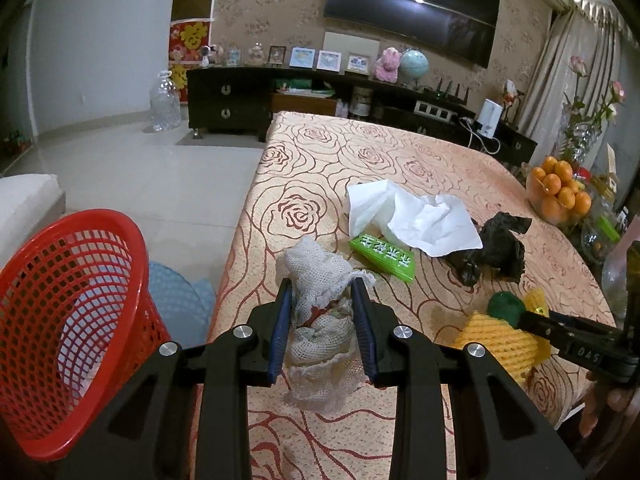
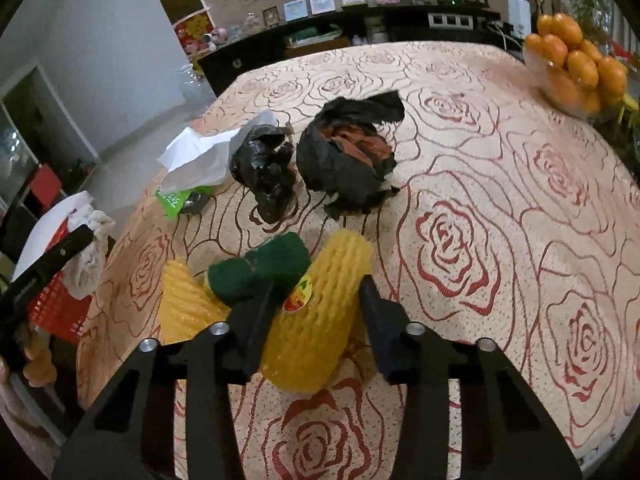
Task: Collect trash
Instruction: 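Grasp the white cloth with the left tool while the right tool grasps the yellow foam net, then carry the white cloth and yellow foam net over the red wastebasket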
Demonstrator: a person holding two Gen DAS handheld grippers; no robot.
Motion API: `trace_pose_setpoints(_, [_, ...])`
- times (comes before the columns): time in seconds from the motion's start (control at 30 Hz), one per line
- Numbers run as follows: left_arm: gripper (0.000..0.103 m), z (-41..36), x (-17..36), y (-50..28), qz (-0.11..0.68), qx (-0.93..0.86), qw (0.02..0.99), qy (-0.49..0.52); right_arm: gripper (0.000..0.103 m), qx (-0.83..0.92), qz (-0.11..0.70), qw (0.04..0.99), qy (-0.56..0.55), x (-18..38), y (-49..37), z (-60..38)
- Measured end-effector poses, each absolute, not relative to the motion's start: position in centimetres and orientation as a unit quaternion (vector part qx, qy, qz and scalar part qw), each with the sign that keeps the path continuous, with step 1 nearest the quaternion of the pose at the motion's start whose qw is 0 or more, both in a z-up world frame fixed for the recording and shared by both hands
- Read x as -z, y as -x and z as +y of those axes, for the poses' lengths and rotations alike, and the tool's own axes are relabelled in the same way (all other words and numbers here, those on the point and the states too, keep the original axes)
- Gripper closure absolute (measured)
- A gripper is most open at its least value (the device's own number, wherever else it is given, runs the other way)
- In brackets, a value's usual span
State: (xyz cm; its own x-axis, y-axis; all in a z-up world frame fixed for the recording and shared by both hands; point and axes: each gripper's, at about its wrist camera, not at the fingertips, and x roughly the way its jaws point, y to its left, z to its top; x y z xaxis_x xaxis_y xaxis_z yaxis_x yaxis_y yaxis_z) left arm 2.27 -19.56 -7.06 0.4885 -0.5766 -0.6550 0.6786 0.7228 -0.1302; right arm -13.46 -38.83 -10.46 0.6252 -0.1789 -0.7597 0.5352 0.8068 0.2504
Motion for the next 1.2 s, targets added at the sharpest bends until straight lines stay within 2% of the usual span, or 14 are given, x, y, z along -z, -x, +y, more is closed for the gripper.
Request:
trace_pose_setpoints(0.67, [0.075, -18.3, 5.3, -1.9, 0.318, 0.351, 0.877, -0.073, 0.074, 0.259, 0.329, 0.885, -0.202, 7.5, 15.0, -40.0])
trace_pose_setpoints(1.2, [0.075, -16.1, 1.5, -1.4, 0.258, 0.334, 0.904, -0.073, 0.074, 0.234, 0.298, 0.909, -0.175, 4.2, 12.5, -38.1])
